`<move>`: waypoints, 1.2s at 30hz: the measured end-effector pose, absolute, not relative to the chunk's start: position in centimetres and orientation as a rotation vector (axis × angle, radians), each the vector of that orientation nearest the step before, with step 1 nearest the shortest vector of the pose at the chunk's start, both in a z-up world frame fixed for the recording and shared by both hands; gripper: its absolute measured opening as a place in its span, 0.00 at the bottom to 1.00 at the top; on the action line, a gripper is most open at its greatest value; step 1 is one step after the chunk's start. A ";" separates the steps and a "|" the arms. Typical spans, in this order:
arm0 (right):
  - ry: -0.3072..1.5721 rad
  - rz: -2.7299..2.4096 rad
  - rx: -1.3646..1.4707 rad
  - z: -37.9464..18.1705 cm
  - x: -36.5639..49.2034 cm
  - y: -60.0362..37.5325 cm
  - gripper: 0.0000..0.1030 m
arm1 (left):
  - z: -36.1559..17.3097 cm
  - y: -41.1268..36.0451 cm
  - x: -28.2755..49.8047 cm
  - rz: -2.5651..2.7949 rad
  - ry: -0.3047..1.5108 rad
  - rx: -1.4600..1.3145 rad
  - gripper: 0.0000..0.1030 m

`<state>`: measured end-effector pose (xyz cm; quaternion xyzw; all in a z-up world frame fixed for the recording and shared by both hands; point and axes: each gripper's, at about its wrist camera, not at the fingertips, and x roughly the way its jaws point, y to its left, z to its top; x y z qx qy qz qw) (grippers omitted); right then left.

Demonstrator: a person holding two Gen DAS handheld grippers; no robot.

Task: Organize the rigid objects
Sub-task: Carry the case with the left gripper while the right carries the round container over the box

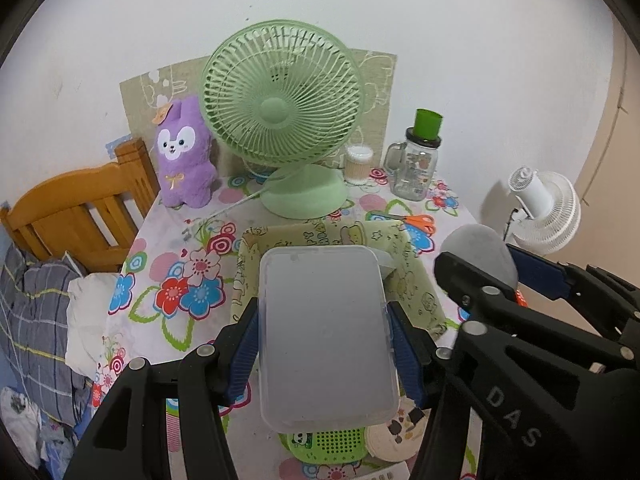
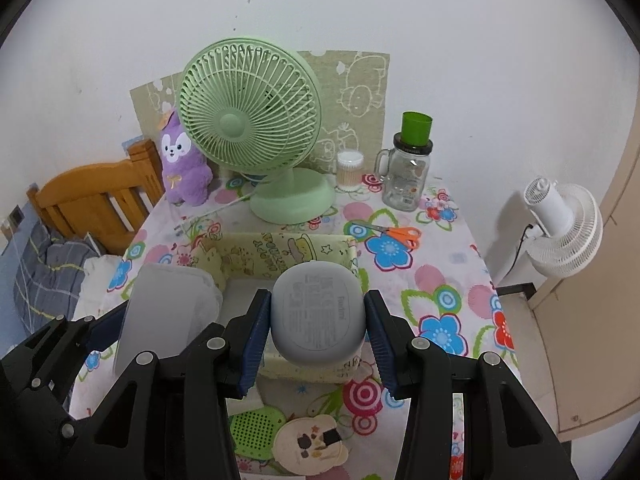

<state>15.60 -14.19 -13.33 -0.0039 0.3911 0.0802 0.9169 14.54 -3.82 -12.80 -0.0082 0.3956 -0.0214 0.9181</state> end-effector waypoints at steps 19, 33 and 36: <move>0.880 0.265 -0.051 -16.9 21.7 -13.2 0.49 | -17.4 -3.4 20.9 0.047 0.869 -0.069 0.60; 0.957 0.279 -0.064 -20.2 24.6 -12.6 0.49 | -21.3 -3.0 24.5 0.088 0.921 -0.074 0.60; 0.960 0.282 -0.065 -20.5 24.9 -12.6 0.49 | -21.8 -2.7 24.9 0.099 0.924 -0.085 0.60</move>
